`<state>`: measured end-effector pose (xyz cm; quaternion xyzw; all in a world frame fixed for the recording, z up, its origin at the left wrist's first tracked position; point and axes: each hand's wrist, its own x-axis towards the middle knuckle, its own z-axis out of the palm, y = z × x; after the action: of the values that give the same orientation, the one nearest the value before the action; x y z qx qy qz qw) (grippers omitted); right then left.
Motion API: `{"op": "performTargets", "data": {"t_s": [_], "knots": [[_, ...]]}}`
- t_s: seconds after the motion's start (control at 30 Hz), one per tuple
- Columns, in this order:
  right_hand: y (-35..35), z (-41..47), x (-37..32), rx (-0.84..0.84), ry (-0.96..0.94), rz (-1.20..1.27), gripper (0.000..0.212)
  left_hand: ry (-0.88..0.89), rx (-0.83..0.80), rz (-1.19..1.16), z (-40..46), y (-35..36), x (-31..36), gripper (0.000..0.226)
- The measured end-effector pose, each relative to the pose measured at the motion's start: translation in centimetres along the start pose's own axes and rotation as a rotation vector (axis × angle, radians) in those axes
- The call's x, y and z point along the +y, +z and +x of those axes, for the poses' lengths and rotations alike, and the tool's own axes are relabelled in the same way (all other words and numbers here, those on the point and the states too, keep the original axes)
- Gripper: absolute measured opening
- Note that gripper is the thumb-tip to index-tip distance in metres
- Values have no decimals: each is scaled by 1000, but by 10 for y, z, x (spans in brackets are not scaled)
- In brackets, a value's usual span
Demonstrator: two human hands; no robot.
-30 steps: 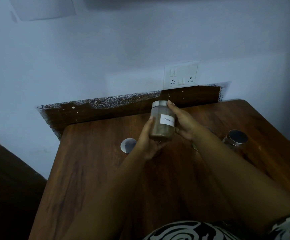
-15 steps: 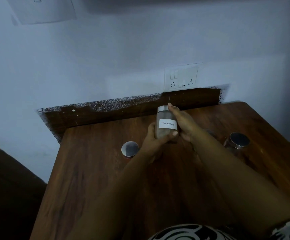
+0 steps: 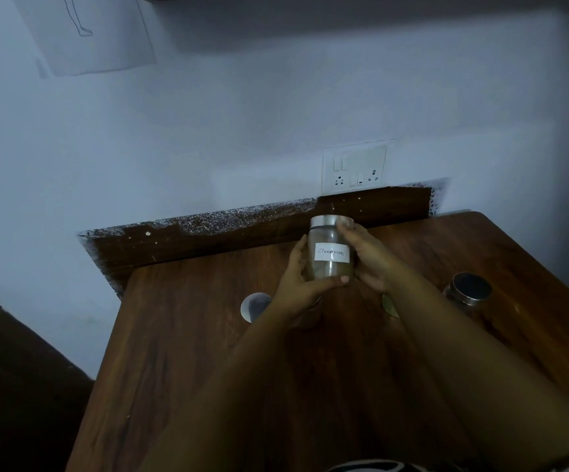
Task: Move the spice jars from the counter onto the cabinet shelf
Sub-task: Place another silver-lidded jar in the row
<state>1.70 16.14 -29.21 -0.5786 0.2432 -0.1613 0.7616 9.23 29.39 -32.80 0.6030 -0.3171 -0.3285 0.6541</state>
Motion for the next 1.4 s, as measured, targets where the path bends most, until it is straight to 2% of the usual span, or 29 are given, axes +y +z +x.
{"op": "performTargets", "data": {"t_s": [0.07, 0.17, 0.3, 0.5, 0.63, 0.77, 0.83, 0.9, 1.0, 1.07, 1.13, 1.17, 1.23, 1.4], "knots": [[-4, -4, 3, -49, 11, -74, 77, 29, 70, -28, 3, 5, 4, 94], [-7, -11, -6, -67, -52, -101, 86, 170, 141, 39, 13, 12, 16, 97], [-15, -17, -58, 12, -280, -138, 93, 423, 121, 195, 31, 27, 63, 91], [-29, -34, -188, 79, -609, -277, 88, 689, 163, 283, 69, 72, 188, 88], [-38, -51, -274, 61, -798, -350, 94, 868, 171, 260, 87, 100, 261, 92], [-37, -64, -343, 66, -943, -420, 89, 1018, 189, 249, 102, 117, 324, 94], [-39, -61, -368, 62, -974, -465, 89, 1073, 220, 326, 111, 118, 348, 95], [-41, -51, -388, 92, -1006, -574, 90, 1100, 257, 522, 124, 112, 363, 96], [-55, -24, -407, 149, -952, -650, 95, 1101, 414, 826, 150, 90, 364, 81], [-66, -3, -411, 176, -819, -673, 95, 1175, 670, 940, 165, 73, 353, 55], [-72, 21, -412, 280, -690, -853, 92, 1283, 904, 1079, 178, 62, 344, 32], [-72, 32, -415, 342, -637, -951, 90, 1311, 966, 1154, 182, 60, 342, 26], [-70, 45, -426, 390, -548, -1056, 88, 1317, 1029, 1246, 189, 59, 338, 20], [-80, 60, -440, 194, -470, -1046, 58, 1291, 1109, 1237, 197, 62, 334, 17]]}}
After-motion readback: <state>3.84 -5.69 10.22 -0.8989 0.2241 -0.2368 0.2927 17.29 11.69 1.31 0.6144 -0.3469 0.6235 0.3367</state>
